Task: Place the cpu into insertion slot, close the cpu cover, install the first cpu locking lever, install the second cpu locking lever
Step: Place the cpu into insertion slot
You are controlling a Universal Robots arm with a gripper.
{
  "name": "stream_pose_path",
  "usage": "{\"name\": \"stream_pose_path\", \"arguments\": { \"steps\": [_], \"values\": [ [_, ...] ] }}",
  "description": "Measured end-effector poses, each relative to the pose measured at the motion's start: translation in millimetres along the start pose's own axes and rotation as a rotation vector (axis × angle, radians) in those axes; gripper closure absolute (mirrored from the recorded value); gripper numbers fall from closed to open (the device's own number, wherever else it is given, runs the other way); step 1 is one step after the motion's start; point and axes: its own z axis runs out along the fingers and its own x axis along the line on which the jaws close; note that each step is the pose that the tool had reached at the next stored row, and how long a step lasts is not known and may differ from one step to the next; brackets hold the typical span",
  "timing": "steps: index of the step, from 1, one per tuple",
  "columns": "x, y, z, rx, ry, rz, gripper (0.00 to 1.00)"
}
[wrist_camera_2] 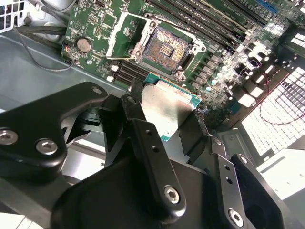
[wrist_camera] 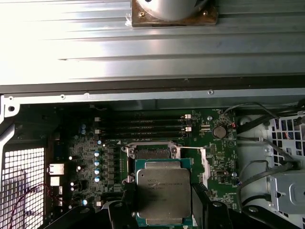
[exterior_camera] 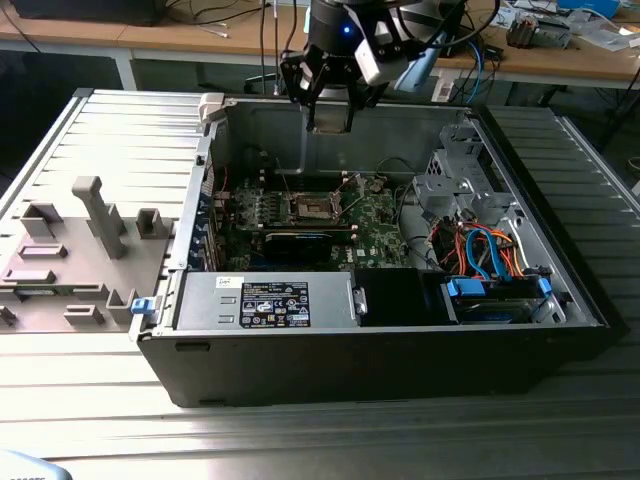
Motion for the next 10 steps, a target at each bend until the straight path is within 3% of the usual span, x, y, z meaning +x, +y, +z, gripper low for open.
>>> {"name": "stream_pose_path", "arguments": {
  "steps": [10],
  "values": [
    [0.0,-0.2,2.6,0.0001,0.0000,0.000,0.45]
  ]
}}
